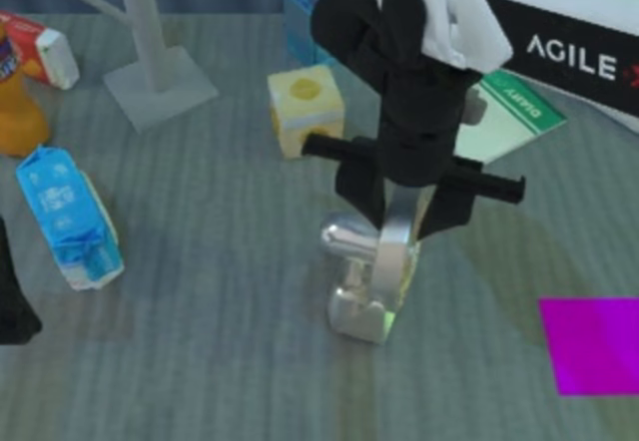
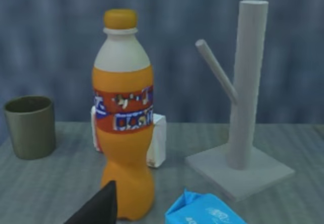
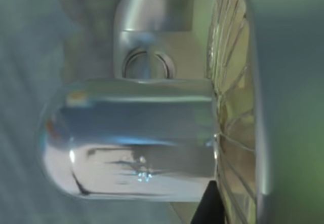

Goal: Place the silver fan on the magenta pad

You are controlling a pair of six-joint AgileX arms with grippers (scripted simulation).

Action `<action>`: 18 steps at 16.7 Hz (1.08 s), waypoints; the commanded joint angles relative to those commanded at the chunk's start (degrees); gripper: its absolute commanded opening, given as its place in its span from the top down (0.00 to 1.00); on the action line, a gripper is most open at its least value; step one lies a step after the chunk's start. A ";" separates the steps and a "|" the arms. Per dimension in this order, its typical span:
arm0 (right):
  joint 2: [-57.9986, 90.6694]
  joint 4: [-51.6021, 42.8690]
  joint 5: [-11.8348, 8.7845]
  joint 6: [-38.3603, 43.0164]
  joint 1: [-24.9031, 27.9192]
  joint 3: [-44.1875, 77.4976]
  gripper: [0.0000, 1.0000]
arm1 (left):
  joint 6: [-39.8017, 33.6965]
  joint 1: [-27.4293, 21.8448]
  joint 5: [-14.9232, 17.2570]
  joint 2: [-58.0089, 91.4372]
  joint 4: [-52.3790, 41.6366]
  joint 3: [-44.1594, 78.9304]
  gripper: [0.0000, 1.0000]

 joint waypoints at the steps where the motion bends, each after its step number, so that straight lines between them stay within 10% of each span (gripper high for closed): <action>1: 0.00 0.00 0.00 0.00 0.00 0.00 1.00 | 0.00 0.00 0.00 0.00 0.00 0.00 0.00; 18: -2.85 -11.12 -0.01 4.03 -1.88 8.13 1.00 | 0.00 0.00 0.00 0.00 0.00 0.00 0.00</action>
